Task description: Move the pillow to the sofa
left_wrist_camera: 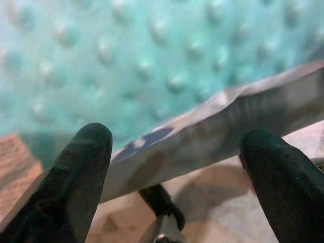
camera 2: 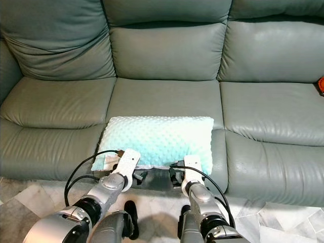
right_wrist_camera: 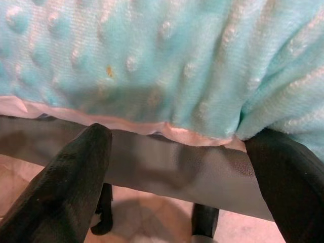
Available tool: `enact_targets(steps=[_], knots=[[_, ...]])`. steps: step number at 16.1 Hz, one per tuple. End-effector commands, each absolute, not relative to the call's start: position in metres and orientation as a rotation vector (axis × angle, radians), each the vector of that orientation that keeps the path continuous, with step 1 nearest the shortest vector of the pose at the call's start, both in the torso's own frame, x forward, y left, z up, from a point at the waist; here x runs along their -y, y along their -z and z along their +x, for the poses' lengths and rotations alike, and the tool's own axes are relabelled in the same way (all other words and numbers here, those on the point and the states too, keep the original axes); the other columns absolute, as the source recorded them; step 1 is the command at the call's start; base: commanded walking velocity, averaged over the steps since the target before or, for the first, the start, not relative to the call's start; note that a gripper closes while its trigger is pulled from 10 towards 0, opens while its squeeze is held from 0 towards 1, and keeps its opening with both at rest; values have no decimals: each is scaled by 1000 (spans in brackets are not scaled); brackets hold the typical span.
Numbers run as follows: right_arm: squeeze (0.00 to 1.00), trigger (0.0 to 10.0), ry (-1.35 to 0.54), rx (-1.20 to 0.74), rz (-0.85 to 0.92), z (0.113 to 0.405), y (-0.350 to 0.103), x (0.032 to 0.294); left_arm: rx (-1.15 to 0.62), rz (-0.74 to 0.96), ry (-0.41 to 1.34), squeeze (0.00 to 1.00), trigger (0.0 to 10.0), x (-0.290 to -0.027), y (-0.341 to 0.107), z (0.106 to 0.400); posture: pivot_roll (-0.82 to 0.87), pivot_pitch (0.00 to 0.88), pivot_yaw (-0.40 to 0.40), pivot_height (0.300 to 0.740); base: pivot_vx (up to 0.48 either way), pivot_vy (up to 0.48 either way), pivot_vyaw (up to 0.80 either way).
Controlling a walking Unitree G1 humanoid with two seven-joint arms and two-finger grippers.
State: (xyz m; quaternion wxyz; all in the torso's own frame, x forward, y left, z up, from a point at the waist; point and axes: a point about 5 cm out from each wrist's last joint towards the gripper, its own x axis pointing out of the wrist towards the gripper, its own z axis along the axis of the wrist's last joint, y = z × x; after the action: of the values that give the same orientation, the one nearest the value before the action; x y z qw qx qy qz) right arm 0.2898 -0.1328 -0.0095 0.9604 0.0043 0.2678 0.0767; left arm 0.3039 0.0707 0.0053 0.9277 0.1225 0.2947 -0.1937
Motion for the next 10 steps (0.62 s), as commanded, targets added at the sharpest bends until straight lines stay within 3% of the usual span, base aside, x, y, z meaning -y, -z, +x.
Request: enact_targets(steps=[1, 5, 7, 10], knots=[[0, 10000, -163, -564, 19, 283, 16, 129, -637, 263, 397, 0, 10000, -71, 2, 297, -92, 346, 103, 740, 0, 0, 0], [0, 10000, -151, -556, 12, 283, 15, 131, -627, 268, 421, 0, 10000, -65, 2, 296, -91, 349, 107, 740, 0, 0, 0], [0, 10000, -68, -507, -46, 286, 11, 142, -615, 292, 391, 0, 10000, -76, 5, 294, -82, 342, 109, 740, 0, 0, 0], [0, 10000, -86, -486, -27, 289, 7, 139, -601, 318, 401, 0, 10000, -85, 6, 295, -76, 330, 111, 740, 0, 0, 0]])
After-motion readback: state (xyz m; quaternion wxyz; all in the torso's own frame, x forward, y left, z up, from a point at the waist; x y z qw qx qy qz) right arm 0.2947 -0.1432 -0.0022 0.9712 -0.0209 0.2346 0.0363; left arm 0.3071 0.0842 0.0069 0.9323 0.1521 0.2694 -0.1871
